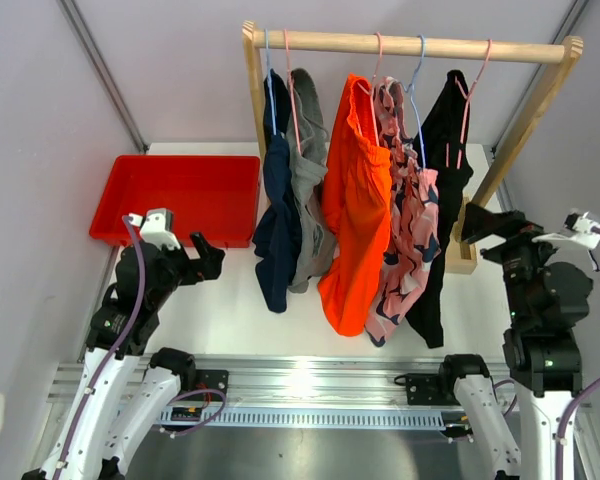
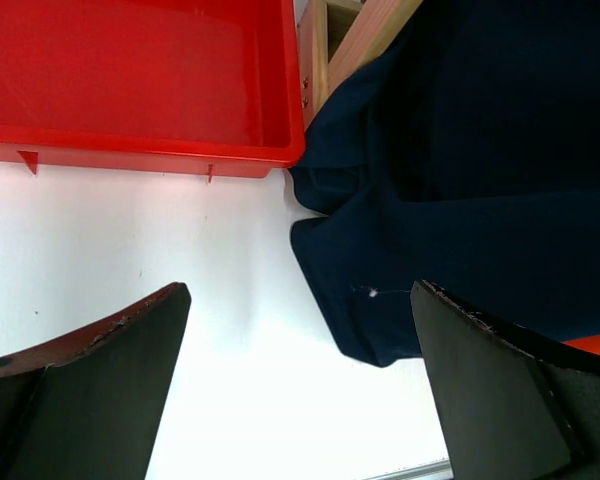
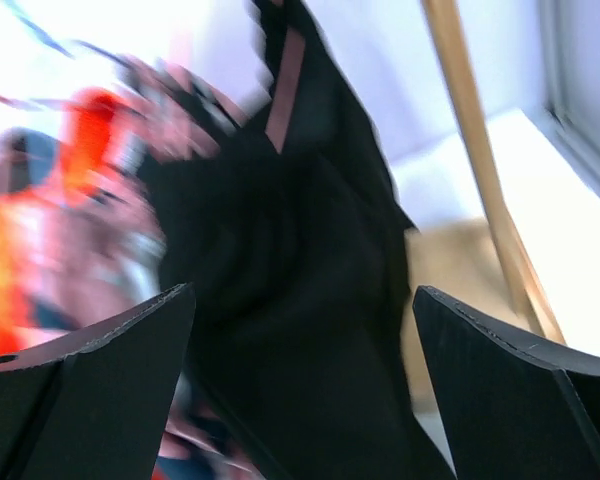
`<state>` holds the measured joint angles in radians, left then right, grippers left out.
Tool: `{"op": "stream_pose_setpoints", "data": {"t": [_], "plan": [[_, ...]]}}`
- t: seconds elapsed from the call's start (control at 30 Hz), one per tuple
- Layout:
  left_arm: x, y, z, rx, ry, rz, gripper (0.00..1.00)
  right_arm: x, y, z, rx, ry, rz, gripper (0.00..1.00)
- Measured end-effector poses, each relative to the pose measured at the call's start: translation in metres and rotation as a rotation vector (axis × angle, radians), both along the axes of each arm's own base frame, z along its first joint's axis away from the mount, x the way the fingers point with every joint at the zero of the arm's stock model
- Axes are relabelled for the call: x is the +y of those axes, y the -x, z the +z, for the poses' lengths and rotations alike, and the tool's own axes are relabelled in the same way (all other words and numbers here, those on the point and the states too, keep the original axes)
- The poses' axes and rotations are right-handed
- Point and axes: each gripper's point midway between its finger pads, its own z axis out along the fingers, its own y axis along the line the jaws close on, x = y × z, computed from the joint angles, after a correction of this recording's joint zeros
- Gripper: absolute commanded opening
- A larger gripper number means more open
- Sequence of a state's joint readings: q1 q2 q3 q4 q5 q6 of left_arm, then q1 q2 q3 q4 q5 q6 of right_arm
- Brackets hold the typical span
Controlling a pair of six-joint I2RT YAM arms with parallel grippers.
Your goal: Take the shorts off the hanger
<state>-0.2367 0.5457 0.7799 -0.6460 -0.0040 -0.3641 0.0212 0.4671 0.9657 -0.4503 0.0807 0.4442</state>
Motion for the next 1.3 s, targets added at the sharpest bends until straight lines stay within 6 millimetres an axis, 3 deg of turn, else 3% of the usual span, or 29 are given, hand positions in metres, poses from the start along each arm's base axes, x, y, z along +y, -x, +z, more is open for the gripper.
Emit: {"op": "stream_pose_setpoints", "data": {"t": [0.17,0.27,0.37,0.47,0.57,0.63,0.77,0.97,1.1,1.3], "plan": [[0.005,-0.001,0.000,-0.002,-0.011,0.025,0.99,0.006,0.012,0.068,-0.150,0.037,0.035,0.99],[0.007,-0.001,0.001,-0.010,-0.014,0.036,0.99,0.005,0.008,0.109,-0.214,0.059,0.031,0.99],[0.008,-0.001,0.003,-0.018,-0.014,0.041,0.99,0.008,-0.017,0.146,-0.230,0.088,0.039,0.96],[0.008,-0.001,0.003,-0.017,-0.015,0.040,0.99,0.013,-0.058,0.161,-0.201,0.122,0.049,0.80],[0.007,-0.001,0.002,-0.015,-0.019,0.035,0.99,0.016,-0.095,0.159,-0.152,0.142,0.054,0.74],[0.007,-0.001,0.002,-0.014,-0.019,0.030,0.99,0.020,-0.123,0.141,-0.088,0.151,0.062,0.73],[0.005,0.000,0.002,-0.015,-0.015,0.020,0.99,0.024,-0.155,0.107,0.014,0.163,0.070,0.70],[0.003,0.004,0.008,-0.039,-0.003,0.002,0.99,0.032,-0.168,0.092,0.056,0.173,0.078,0.58],[0.001,0.006,0.011,-0.053,0.005,-0.010,0.99,0.043,-0.174,0.092,0.058,0.185,0.092,0.41],[-0.001,0.008,0.014,-0.070,0.004,-0.023,0.99,0.056,-0.190,0.075,0.099,0.199,0.105,0.33]]}}
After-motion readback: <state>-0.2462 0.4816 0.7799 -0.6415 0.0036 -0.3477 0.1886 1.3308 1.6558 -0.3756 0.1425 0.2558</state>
